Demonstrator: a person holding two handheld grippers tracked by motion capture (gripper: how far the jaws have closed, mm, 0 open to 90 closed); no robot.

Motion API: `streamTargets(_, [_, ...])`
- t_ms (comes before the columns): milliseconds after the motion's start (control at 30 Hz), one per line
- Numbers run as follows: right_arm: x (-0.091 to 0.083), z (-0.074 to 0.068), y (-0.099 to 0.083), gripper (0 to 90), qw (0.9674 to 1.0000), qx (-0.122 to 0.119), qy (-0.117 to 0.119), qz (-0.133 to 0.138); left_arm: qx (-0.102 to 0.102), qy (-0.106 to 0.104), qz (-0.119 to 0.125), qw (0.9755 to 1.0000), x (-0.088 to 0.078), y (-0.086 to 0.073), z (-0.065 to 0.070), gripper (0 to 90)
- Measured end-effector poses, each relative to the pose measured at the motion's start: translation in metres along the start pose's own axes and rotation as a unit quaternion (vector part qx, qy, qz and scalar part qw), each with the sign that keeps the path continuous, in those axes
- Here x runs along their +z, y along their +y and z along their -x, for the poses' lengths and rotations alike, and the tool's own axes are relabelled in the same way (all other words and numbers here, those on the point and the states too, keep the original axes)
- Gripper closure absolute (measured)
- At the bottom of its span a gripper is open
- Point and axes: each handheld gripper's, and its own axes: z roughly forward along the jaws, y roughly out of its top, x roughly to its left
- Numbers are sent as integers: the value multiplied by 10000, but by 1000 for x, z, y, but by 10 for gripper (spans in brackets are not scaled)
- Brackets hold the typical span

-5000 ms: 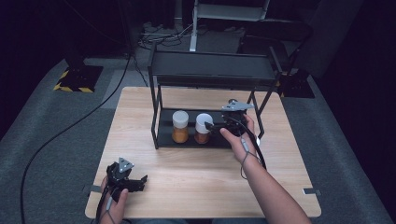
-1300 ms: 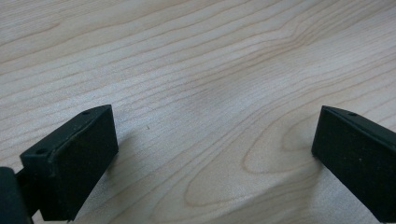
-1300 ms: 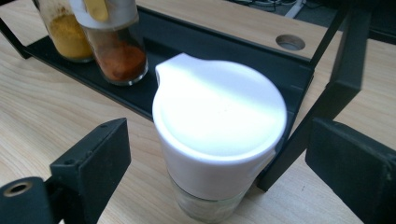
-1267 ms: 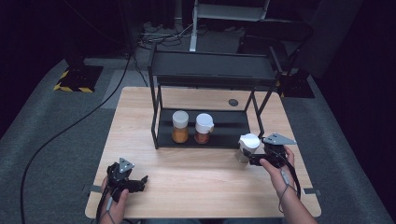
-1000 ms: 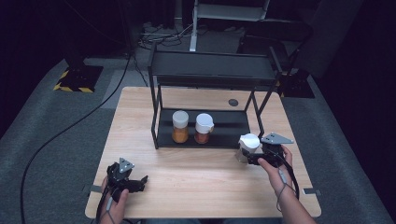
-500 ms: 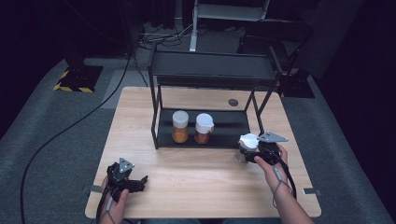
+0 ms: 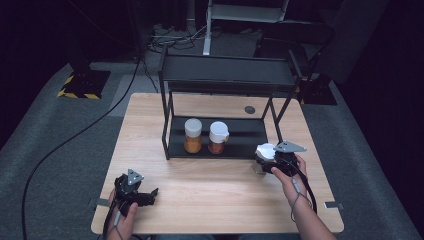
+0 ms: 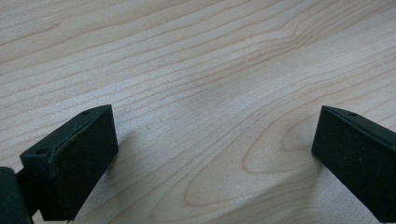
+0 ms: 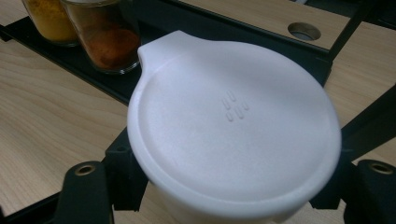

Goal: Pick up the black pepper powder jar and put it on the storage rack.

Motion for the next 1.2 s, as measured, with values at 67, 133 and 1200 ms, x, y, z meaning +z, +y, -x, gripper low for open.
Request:
streamTargets(67, [-1, -1, 0, 307, 10000, -9, 14, -19, 0, 0, 0, 10000, 0, 0, 0, 0])
streamTargets(133, [-2, -2, 0, 307, 10000, 1, 41, -41, 0, 0, 1, 10000, 0, 0, 0, 0])
streamTargets(1200, [-42, -18, 53, 308, 9998, -144, 158, 58, -2, -3, 1, 10000, 0, 0, 0, 0])
